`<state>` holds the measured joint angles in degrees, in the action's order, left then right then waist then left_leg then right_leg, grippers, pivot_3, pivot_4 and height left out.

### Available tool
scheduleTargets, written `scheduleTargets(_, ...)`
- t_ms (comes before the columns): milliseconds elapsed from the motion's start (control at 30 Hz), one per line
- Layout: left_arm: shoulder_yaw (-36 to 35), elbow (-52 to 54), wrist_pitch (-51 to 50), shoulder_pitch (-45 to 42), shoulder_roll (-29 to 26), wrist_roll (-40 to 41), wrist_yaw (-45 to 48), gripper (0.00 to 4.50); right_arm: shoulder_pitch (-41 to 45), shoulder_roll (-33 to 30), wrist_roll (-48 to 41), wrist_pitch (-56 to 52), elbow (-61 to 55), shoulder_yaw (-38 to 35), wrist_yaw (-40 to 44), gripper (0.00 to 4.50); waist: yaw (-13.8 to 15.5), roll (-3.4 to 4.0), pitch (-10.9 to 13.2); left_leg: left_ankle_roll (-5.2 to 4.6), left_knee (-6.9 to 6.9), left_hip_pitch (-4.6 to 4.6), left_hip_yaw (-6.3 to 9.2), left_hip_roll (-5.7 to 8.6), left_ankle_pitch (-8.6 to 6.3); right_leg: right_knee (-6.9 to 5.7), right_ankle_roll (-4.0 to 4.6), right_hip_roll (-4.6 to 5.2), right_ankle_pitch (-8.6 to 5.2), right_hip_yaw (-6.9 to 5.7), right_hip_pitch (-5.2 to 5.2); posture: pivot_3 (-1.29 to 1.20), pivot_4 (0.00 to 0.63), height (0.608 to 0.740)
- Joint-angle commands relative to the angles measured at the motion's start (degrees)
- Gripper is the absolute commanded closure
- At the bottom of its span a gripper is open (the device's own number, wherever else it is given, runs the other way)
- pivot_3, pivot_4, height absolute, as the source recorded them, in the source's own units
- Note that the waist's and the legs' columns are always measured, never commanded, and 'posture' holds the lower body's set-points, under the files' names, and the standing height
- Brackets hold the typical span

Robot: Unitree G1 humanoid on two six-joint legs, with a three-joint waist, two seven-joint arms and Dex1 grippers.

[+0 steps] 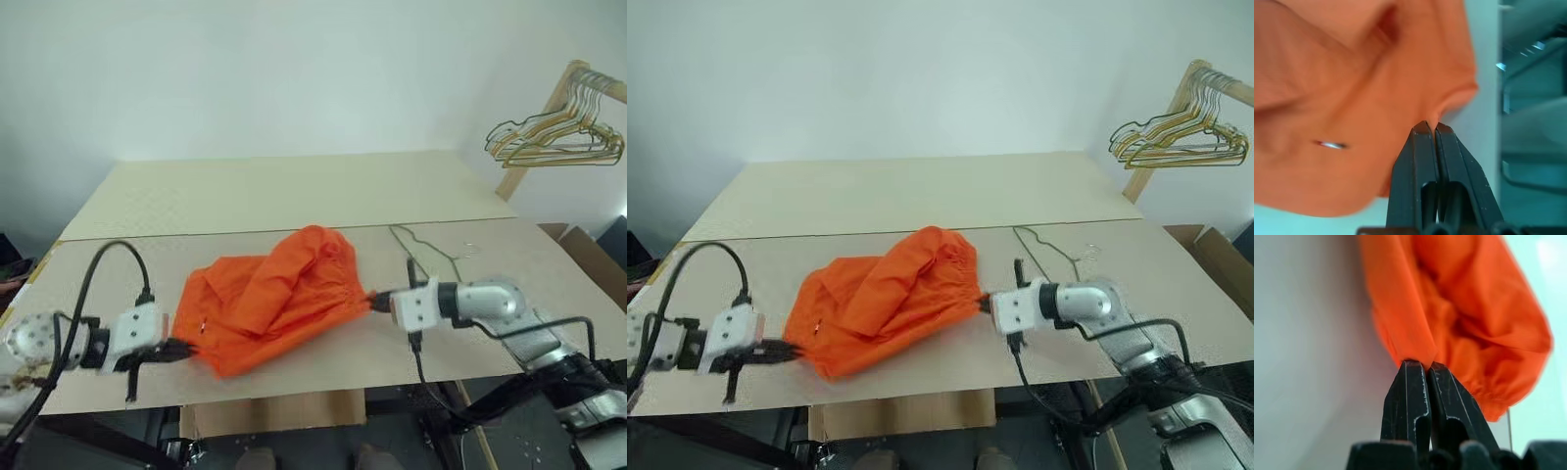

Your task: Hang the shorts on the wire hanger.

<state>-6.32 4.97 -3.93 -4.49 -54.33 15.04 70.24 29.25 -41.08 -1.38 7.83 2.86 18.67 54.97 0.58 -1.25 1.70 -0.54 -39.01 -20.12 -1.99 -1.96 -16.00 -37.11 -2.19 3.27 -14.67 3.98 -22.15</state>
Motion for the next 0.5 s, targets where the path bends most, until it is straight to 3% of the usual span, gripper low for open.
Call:
scheduleTargets(33, 2.32, -4.19, -1.73, -13.77, 7.0, -3.14, -10.75, 4.5, 9.67, 4.45, 1.4, -9.0, 4.97, -5.1, -7.93, 4.44, 0.47, -0.01, -0.03, 0.01, 0.01, -0.04, 0.02, 0.0, 0.01, 0.01, 0.01, -0.02, 0.02, -0.01, -0.03, 0.08, 0.0, 0.74)
scheduleTargets(100, 4.38, -14.59, 0.44, -31.95, 15.03, -12.4, -27.85, 4.5, 22.58, 11.14, 5.76, -11.81, 17.31, -8.52, -24.17, 4.44, 0.94, -0.08, -0.04, 0.03, 0.0, -0.15, 0.09, 0.05, 0.02, 0.0, 0.01, -0.02, 0.05, -0.05, -0.1, 0.08, 0.0, 0.74)
scheduleTargets(167, 4.51, -22.92, 4.61, -44.46, 18.41, -20.21, -42.35, 4.5, 31.35, 14.32, 9.34, -9.88, 26.15, -10.63, -36.4, 4.44, 1.25, -0.13, -0.02, 0.27, 0.01, -0.37, 0.18, 0.11, 0.16, -0.07, 0.01, 0.0, 0.19, -0.09, -0.34, 0.07, 0.0, 0.74)
scheduleTargets(267, -1.21, -29.83, 7.02, -58.35, 20.39, -20.91, -57.58, 4.5, 39.81, 15.43, 13.2, -2.83, 34.05, -13.2, -51.07, 4.44, 1.23, -0.35, -0.21, 1.02, 0.14, -1.64, 0.28, 0.14, 0.59, -0.27, 0.0, 0.07, 0.37, -0.1, -1.76, 0.07, 0.0, 0.74)
scheduleTargets(300, -2.56, -30.77, 9.52, -60.89, 19.54, -20.66, -59.59, 4.5, 41.23, 15.51, 13.12, -0.43, 34.88, -14.2, -53.28, 4.44, 0.98, -0.35, -0.21, 1.45, 0.15, -2.13, 0.25, 0.18, 0.82, -0.47, -0.01, 0.14, 0.37, -0.1, -2.36, 0.06, 0.0, 0.74)
scheduleTargets(367, -5.0, -30.49, 14.28, -63.66, 17.49, -18.42, -59.31, 4.5, 42.35, 14.96, 13.44, 5.38, 35.0, -15.42, -56.25, 4.44, -0.08, -0.35, -0.27, 1.65, 0.32, -2.24, 0.24, 0.25, 0.69, -0.68, 0.0, 0.2, 0.37, -0.11, -2.81, 0.06, 0.0, 0.74)
scheduleTargets(500, -9.36, -20.09, 11.68, -58.07, 13.15, -6.03, -45.52, 4.5, 37.29, 13.02, 12.04, 10.95, 30.51, -15.48, -51.43, 4.44, -2.27, -0.31, -0.33, 1.38, 0.57, -2.25, 0.13, 0.42, 0.45, -0.63, -0.01, 0.39, 0.37, -0.13, -2.98, 0.06, 0.0, 0.74)
